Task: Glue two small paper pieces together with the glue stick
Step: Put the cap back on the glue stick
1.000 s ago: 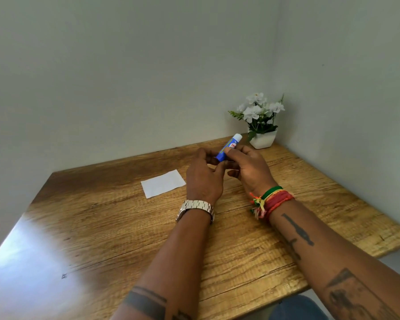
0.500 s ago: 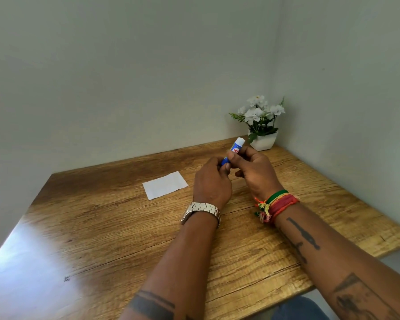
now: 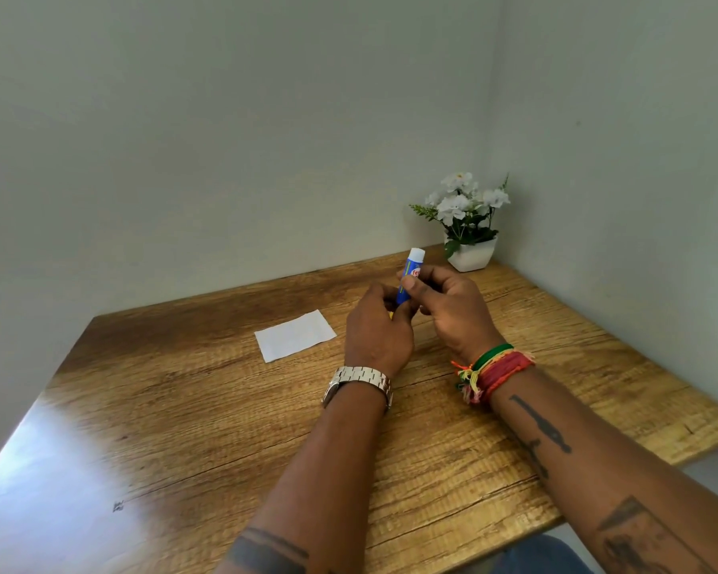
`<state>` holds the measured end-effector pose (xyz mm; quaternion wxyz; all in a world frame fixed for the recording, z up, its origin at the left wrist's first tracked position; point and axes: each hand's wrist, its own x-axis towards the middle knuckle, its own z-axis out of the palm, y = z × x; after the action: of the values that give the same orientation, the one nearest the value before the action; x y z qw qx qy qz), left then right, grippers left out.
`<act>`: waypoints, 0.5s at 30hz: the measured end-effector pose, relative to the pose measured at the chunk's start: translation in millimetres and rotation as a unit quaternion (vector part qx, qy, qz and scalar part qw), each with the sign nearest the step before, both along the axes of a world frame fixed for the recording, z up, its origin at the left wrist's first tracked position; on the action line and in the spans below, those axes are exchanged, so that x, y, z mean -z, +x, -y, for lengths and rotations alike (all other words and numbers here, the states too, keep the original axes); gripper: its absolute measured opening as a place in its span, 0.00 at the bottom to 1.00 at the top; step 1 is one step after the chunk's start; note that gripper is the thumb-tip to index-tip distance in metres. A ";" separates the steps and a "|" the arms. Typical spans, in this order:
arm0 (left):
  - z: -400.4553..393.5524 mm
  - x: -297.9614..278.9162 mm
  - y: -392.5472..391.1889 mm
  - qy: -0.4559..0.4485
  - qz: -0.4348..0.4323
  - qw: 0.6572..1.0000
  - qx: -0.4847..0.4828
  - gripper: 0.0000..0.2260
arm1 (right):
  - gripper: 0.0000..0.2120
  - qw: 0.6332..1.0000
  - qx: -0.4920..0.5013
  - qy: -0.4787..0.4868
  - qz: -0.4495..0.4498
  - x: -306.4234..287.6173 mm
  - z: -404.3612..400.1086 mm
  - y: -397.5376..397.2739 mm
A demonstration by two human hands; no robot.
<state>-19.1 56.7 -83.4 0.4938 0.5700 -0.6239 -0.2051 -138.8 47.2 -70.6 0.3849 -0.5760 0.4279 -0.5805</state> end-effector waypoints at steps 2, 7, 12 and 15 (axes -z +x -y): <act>0.5 -0.1 -1.0 0.020 0.003 0.999 0.039 0.05 | 0.09 1.000 -0.003 0.004 -0.008 -0.8 0.5 -1.6; -5.1 -0.8 -5.5 0.021 -0.028 0.999 0.028 0.07 | 0.09 1.000 -0.006 0.010 -0.001 -1.8 -0.7 -0.7; -0.6 -0.3 0.8 0.009 -0.004 1.000 0.002 0.05 | 0.09 1.000 -0.008 0.006 -0.016 -2.5 -2.3 2.0; -0.4 -1.5 1.5 0.029 -0.001 0.997 0.068 0.09 | 0.10 1.000 -0.013 0.021 0.006 -3.4 -2.4 0.1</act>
<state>-17.6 57.1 -81.9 0.4627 0.5398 -0.6547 -0.2567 -138.8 49.6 -67.2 0.4066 -0.5699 0.4301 -0.5700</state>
